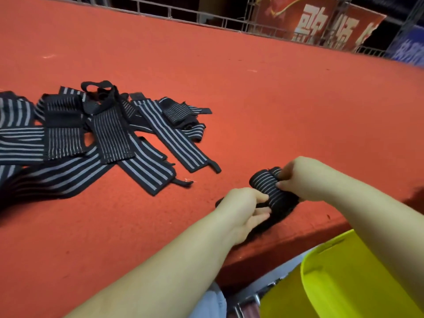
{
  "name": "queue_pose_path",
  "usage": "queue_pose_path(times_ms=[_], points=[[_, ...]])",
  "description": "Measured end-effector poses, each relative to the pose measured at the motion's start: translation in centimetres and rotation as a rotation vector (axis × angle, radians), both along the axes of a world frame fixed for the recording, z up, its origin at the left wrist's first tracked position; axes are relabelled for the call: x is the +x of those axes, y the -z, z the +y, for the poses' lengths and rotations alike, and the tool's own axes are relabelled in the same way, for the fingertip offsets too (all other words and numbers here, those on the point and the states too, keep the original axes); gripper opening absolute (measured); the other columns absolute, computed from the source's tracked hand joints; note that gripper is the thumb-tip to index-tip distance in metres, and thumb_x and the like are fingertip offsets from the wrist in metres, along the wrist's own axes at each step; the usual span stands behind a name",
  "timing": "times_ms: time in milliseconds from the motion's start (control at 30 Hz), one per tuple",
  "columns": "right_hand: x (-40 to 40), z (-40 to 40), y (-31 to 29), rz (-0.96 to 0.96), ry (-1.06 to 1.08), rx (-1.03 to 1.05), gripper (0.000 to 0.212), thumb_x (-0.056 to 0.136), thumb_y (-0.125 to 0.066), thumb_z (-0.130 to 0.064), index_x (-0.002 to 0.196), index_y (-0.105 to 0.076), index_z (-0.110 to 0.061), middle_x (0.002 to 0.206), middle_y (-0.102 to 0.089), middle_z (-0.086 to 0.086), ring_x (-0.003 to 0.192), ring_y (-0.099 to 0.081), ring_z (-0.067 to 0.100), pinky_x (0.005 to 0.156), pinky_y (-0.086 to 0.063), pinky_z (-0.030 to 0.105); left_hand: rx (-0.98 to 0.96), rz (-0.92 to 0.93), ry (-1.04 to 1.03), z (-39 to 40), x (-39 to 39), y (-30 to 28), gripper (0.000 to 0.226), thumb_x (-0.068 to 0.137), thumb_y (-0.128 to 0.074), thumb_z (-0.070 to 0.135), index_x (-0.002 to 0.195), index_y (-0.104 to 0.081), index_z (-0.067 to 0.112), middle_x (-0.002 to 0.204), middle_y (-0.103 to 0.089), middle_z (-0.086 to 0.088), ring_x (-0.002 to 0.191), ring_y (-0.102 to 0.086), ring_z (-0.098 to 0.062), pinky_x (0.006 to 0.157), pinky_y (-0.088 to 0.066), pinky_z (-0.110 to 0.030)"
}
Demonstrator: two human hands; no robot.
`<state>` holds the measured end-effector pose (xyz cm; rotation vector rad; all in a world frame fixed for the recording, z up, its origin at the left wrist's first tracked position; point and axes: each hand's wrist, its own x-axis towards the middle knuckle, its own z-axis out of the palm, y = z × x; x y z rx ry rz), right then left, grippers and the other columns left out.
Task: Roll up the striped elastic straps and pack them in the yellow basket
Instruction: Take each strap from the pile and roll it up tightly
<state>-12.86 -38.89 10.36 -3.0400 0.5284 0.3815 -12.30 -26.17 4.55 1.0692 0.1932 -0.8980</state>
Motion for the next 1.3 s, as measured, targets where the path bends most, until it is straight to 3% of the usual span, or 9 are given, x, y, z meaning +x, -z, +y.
queue_pose_path(times_ms=[100, 200, 400, 667, 833, 1000, 1100, 1200, 1300], points=[[0.3, -0.3, 1.3, -0.009, -0.033, -0.134, 0.015, 0.092, -0.052, -0.019, 0.089, -0.064, -0.011, 0.070, -0.055, 0.004, 0.074, -0.055, 0.029, 0.052, -0.037, 0.024, 0.003, 0.001, -0.007, -0.6, -0.1, 0.3, 0.038, 0.092, -0.042, -0.007, 0.129, -0.044, 0.002, 0.130, -0.049, -0.018, 0.111, -0.056, -0.033, 0.089, -0.047, -0.035], [0.1, 0.2, 1.8, -0.010, -0.038, -0.176, 0.026, 0.091, -0.049, -0.010, 0.067, -0.047, -0.017, 0.061, -0.042, -0.001, 0.070, -0.050, 0.027, 0.047, -0.030, 0.024, 0.014, -0.026, 0.039, -0.9, -0.4, 0.4, 0.042, 0.092, -0.043, -0.007, 0.133, -0.040, -0.001, 0.127, -0.049, -0.017, 0.120, -0.050, -0.033, 0.094, -0.042, -0.036], [-0.2, 0.5, 1.3, -0.029, -0.070, -0.187, 0.018, 0.091, -0.051, -0.013, 0.101, -0.065, -0.014, 0.085, -0.061, 0.005, 0.083, -0.059, 0.028, 0.062, -0.044, 0.028, 0.003, -0.036, 0.067, 0.0, -0.1, 0.0, 0.043, 0.092, -0.044, -0.005, 0.136, -0.038, -0.002, 0.136, -0.045, -0.018, 0.122, -0.049, -0.033, 0.099, -0.040, -0.037], [2.5, 4.8, 0.3, -0.202, -0.126, -0.006, 0.021, 0.087, -0.058, -0.020, 0.106, -0.066, -0.025, 0.110, -0.066, 0.002, 0.105, -0.059, 0.024, 0.084, -0.051, 0.035, 0.010, -0.126, -0.160, 5.9, 4.4, -1.6, 0.040, 0.094, -0.039, -0.004, 0.133, -0.046, 0.001, 0.138, -0.045, -0.017, 0.122, -0.049, -0.032, 0.096, -0.040, -0.035], [6.6, 10.4, 2.2, -0.214, -0.209, 0.218, 0.012, 0.084, -0.064, -0.023, 0.095, -0.068, -0.023, 0.103, -0.069, 0.002, 0.099, -0.062, 0.022, 0.083, -0.049, 0.030, 0.105, -0.161, -0.325, 11.4, 7.8, -1.2, 0.039, 0.093, -0.040, -0.003, 0.130, -0.050, 0.003, 0.135, -0.047, -0.016, 0.123, -0.050, -0.030, 0.091, -0.041, -0.033], [11.2, 16.4, 4.8, -0.228, -0.234, 0.574, 0.018, 0.083, -0.069, -0.020, 0.101, -0.069, -0.016, 0.096, -0.069, -0.001, 0.070, -0.058, 0.008, 0.068, -0.044, 0.021, 0.359, -0.268, -0.453, 17.4, 11.0, 0.2, 0.039, 0.090, -0.047, -0.002, 0.126, -0.056, 0.010, 0.097, -0.057, -0.003, 0.103, -0.056, -0.020, 0.076, -0.045, -0.025], [14.0, 19.6, 6.7, -0.243, -0.186, 0.749, 0.030, 0.084, -0.070, -0.021, 0.113, -0.064, -0.015, 0.109, -0.067, 0.000, 0.090, -0.063, 0.013, 0.084, -0.051, 0.029, 0.532, -0.324, -0.444, 20.2, 12.4, 1.0, 0.031, 0.086, -0.052, 0.001, 0.112, -0.061, 0.016, 0.108, -0.062, -0.005, 0.108, -0.053, -0.021, 0.092, -0.044, -0.032], [16.8, 22.1, 9.2, -0.240, -0.082, 0.869, 0.049, 0.083, -0.070, -0.021, 0.128, -0.054, -0.012, 0.123, -0.061, 0.004, 0.106, -0.061, 0.019, 0.095, -0.050, 0.041, 0.532, -0.248, -0.460, 22.1, 13.9, 2.0, 0.038, 0.084, -0.056, 0.004, 0.119, -0.055, 0.019, 0.128, -0.055, -0.010, 0.113, -0.054, -0.023, 0.105, -0.040, -0.040], [19.1, 23.7, 11.6, -0.279, 0.081, 1.063, 0.052, 0.083, -0.069, -0.016, 0.130, -0.049, -0.008, 0.122, -0.060, 0.007, 0.106, -0.062, 0.022, 0.095, -0.050, 0.043, 0.449, -0.167, -0.537, 23.0, 15.9, 3.3, 0.034, 0.088, -0.053, 0.002, 0.118, -0.050, 0.018, 0.091, -0.057, -0.003, 0.074, -0.050, -0.012, 0.082, -0.046, -0.032]])
